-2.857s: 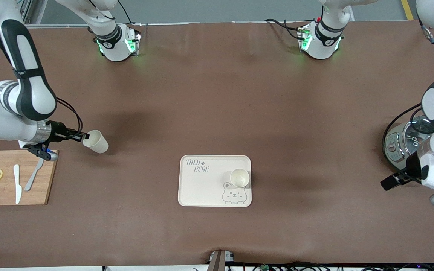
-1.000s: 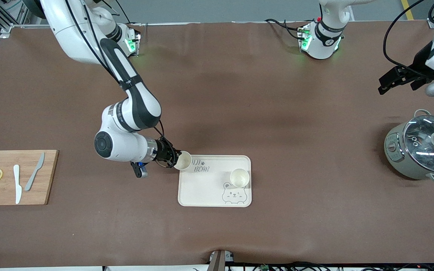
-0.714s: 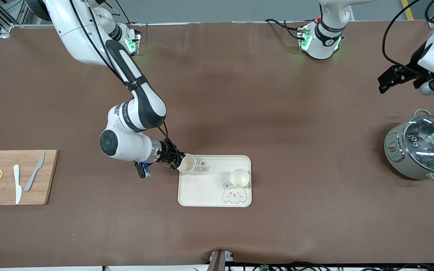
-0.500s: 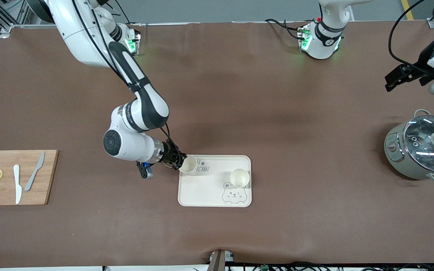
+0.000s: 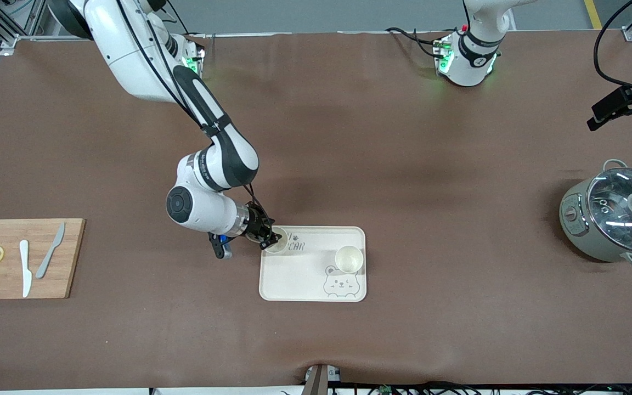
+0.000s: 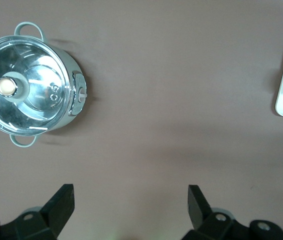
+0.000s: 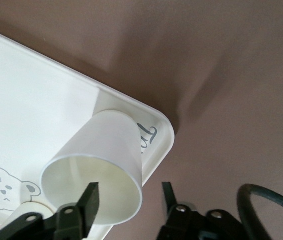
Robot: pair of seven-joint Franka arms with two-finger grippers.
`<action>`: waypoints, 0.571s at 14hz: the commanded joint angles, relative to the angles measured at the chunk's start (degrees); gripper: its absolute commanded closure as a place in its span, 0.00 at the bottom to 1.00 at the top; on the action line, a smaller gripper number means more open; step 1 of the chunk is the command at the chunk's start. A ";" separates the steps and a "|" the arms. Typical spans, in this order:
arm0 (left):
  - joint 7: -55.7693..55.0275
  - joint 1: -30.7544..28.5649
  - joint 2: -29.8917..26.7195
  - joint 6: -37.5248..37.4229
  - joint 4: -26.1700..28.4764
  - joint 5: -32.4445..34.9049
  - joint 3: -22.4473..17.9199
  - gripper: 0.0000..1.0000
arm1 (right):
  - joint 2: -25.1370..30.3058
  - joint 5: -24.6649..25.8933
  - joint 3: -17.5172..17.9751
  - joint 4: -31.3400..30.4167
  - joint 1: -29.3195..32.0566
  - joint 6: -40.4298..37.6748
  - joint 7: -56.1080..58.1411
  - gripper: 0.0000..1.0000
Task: Place white IKEA cup upright on tray with both arms
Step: 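Set the cup upright on the tray and open the right gripper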
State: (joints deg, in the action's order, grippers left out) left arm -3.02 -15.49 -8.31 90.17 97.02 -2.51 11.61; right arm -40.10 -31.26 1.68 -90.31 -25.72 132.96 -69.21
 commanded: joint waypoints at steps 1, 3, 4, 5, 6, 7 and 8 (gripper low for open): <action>0.38 -0.24 -0.31 -1.14 -1.13 -0.75 0.34 0.00 | 2.21 -0.38 -0.71 -0.48 -0.04 -1.30 -0.39 0.00; 0.38 -0.24 0.22 -1.05 -2.00 -0.49 0.43 0.00 | 4.05 -0.73 -0.71 0.30 0.75 -5.84 -0.66 0.00; 0.38 -0.24 0.22 -0.97 -2.27 -0.31 0.43 0.00 | 4.85 -0.65 -0.80 1.35 1.10 -9.01 -0.05 0.00; 0.56 -0.24 0.22 -1.05 -2.27 -0.31 0.34 0.00 | 4.85 -0.38 -0.80 2.15 1.63 -10.17 -0.22 0.00; 0.56 -0.24 0.22 -1.05 -2.27 -0.31 0.25 0.00 | 4.94 0.31 -1.24 2.85 2.07 -10.79 0.47 0.00; 0.56 -0.24 0.22 -1.05 -2.53 -0.31 0.25 0.00 | 5.29 2.50 -1.33 3.99 2.33 -12.01 1.96 0.00; 0.30 -0.24 0.31 -1.05 -3.23 -0.22 0.16 0.00 | 5.38 4.52 -1.33 6.00 2.42 -14.03 4.24 0.00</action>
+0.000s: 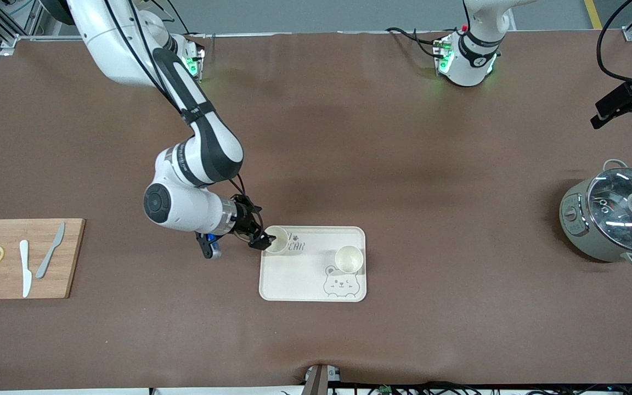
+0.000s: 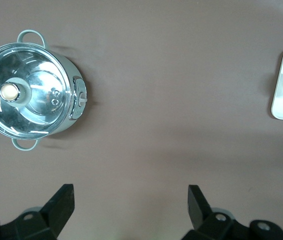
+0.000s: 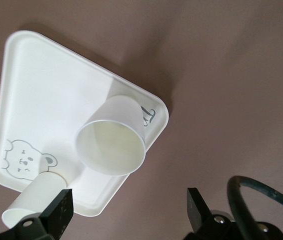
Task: Place white IKEA cup upright on tray with both arms
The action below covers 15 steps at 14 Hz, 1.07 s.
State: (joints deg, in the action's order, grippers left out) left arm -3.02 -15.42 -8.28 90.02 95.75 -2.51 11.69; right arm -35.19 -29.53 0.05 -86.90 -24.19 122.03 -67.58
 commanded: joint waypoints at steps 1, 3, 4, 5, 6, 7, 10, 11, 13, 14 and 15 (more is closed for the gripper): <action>0.21 -0.31 0.89 -0.90 -2.58 -0.13 0.08 0.00 | 0.47 2.90 0.21 4.61 1.77 -5.37 5.76 0.00; 0.12 -0.31 1.16 -0.90 -2.94 -0.04 0.08 0.00 | 0.38 2.29 0.47 7.52 4.49 -8.90 13.49 0.00; 0.12 -0.31 1.51 -0.99 -2.94 -0.04 0.08 0.00 | 0.56 2.37 0.48 9.27 5.89 -9.96 15.53 0.00; 0.12 -0.31 1.77 -0.99 -2.85 0.04 0.08 0.00 | 0.65 2.46 0.30 11.03 7.30 -11.53 15.73 0.00; 0.21 -0.40 1.86 -0.99 -2.85 0.39 0.00 0.00 | 1.17 2.72 0.30 12.18 8.79 -13.90 15.81 0.00; 0.21 -0.31 1.86 -1.16 -2.85 1.79 0.08 0.00 | 1.70 3.25 0.13 12.80 9.59 -15.57 15.99 0.00; -0.14 -0.13 1.78 -1.16 -3.11 3.30 0.61 0.00 | 4.94 6.57 0.12 12.72 13.19 -16.38 20.53 0.00; -0.15 -0.22 1.78 -1.16 -3.02 3.30 0.61 0.00 | 6.26 8.07 0.04 12.72 14.25 -19.60 24.65 0.00; 0.03 -0.31 1.78 -1.16 -3.02 3.30 0.26 0.00 | 9.51 9.14 0.04 12.72 18.45 -24.71 31.17 0.00; 0.12 -0.40 1.69 -1.16 -3.11 3.30 0.09 0.00 | 11.00 9.31 0.04 12.54 19.95 -26.73 32.85 0.00; 0.21 -0.49 1.52 -1.16 -3.11 3.21 0.00 0.00 | 12.24 10.36 -0.05 12.46 21.10 -28.32 34.87 0.00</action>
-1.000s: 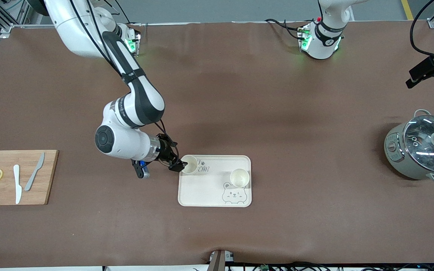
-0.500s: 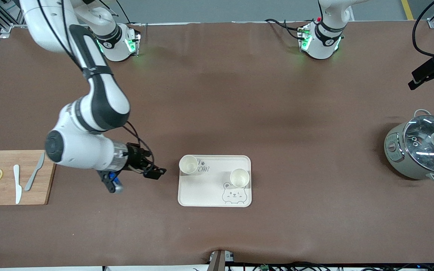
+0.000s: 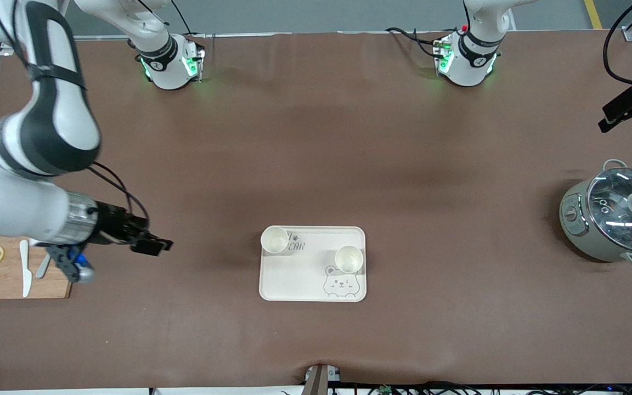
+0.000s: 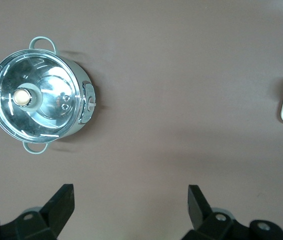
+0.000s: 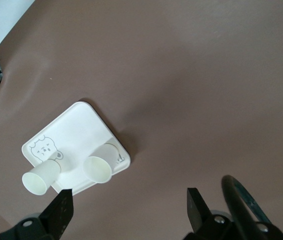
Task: Place white IKEA cup upright on tray with both arms
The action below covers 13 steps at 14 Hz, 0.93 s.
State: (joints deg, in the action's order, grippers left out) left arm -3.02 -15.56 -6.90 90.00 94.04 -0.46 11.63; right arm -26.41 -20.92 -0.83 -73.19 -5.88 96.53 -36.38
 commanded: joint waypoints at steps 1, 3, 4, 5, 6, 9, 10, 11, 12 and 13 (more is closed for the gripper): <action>0.29 -0.35 0.13 -1.14 -1.41 1.16 0.06 0.00 | 4.95 5.41 0.92 -1.43 3.33 -4.23 6.91 0.00; 0.21 -0.35 0.13 -1.31 -1.32 1.16 0.06 0.00 | 8.72 12.45 0.92 -1.69 3.60 -8.45 13.94 0.00; 0.38 -0.35 0.13 -2.27 -1.32 1.16 0.06 0.00 | 10.65 13.96 0.92 -2.47 3.77 -9.68 15.54 0.00; 0.73 -0.52 0.13 -2.72 -1.32 1.16 -0.03 0.00 | 12.50 14.15 0.92 -3.79 4.82 -9.78 18.68 0.00; 0.82 -0.52 0.13 -3.07 -1.32 1.16 -0.03 0.00 | 14.17 14.24 0.92 -4.58 5.87 -9.79 24.37 0.00; 0.74 -0.17 0.13 -3.07 -1.32 0.99 0.50 0.00 | 17.70 14.24 1.01 -8.89 11.66 -10.04 40.12 0.00; 0.82 -0.17 0.05 -3.25 -1.32 0.81 0.59 0.00 | 18.40 14.24 1.10 -9.07 11.77 -12.31 41.73 0.00; 0.91 0.09 -0.13 -3.51 -1.32 0.46 0.68 0.00 | 18.67 14.41 1.10 -9.07 11.34 -14.68 41.48 0.00; 0.91 0.35 -0.04 -3.60 -1.32 0.46 0.94 0.00 | 18.67 14.42 1.18 -9.07 11.33 -15.14 41.39 0.00; 1.17 0.27 0.22 -3.60 -1.14 0.46 2.16 0.00 | 18.32 14.42 1.18 -8.81 11.42 -14.80 41.57 0.00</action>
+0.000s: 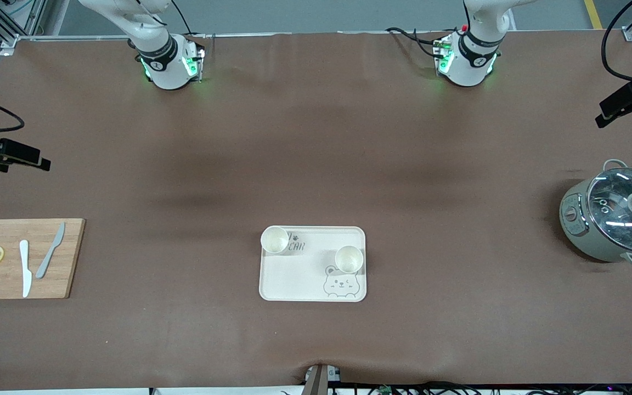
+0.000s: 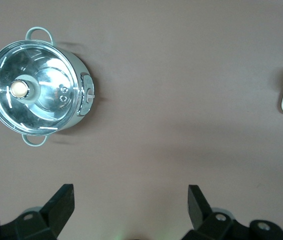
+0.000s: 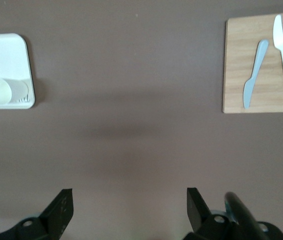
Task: Place white IKEA cup upright on tray with both arms
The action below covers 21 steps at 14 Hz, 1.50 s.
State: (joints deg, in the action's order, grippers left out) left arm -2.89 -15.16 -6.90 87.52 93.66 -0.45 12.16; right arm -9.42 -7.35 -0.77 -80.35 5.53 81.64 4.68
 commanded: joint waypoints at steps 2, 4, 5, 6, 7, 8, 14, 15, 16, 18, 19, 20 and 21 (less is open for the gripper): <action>1.58 -0.05 0.57 -1.12 -0.50 0.54 2.43 0.00 | 1.16 2.86 1.38 2.46 -0.60 -0.17 0.42 0.00; 1.75 -0.31 0.30 -1.21 -0.32 0.98 3.57 0.00 | 1.51 4.36 1.29 2.57 -1.13 -0.17 0.24 0.00; 1.84 -0.40 0.22 -1.21 -0.58 0.89 3.57 0.00 | 2.21 4.10 1.29 1.61 -0.87 -0.60 0.24 0.00; 1.84 -0.31 0.13 -1.21 -0.59 0.89 3.66 0.00 | 4.22 4.10 1.21 -0.49 -1.13 -1.30 0.24 0.00; 1.84 -0.31 0.22 -1.21 -0.41 0.89 3.57 0.00 | 6.93 4.10 1.21 -4.51 -1.22 -0.18 0.07 0.00; 1.84 -0.31 0.30 -1.21 -0.32 0.89 3.57 0.00 | 9.22 4.19 1.21 -8.29 -0.79 2.10 -0.54 0.00; 1.66 -0.22 0.22 -1.21 -0.68 0.89 4.63 0.00 | 11.44 5.68 0.86 -9.39 0.70 1.60 -0.72 0.00; 1.66 -0.31 0.22 -1.12 -0.85 0.80 4.63 0.00 | 11.36 5.60 0.94 -9.21 1.32 1.50 -0.72 0.00; 1.66 -0.22 0.22 -1.12 -0.85 0.89 4.63 0.00 | 11.35 5.68 1.12 -9.30 1.15 1.85 -0.81 0.00; 0.70 -0.39 0.30 -1.12 -0.85 0.36 4.63 0.00 | 11.44 4.81 1.12 -9.38 1.32 2.12 -2.91 0.00; 0.70 -0.40 0.30 -1.04 -1.02 0.27 4.54 0.00 | 11.62 4.81 1.12 -9.65 1.15 2.03 -4.31 0.00; 0.70 -0.48 0.39 -0.95 -1.72 -0.51 4.45 0.00 | 11.79 4.80 1.29 -9.74 0.89 1.77 -7.11 0.00; 0.61 -0.66 0.65 -0.95 -2.08 -1.56 4.45 0.00 | 11.79 4.80 1.38 -9.65 0.80 1.51 -10.88 0.00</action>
State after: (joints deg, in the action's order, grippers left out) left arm -2.25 -15.16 -6.54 87.16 93.25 -0.67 16.31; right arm 0.95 -2.79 -0.30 -88.94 5.86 83.48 -0.78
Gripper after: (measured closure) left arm 0.000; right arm 0.000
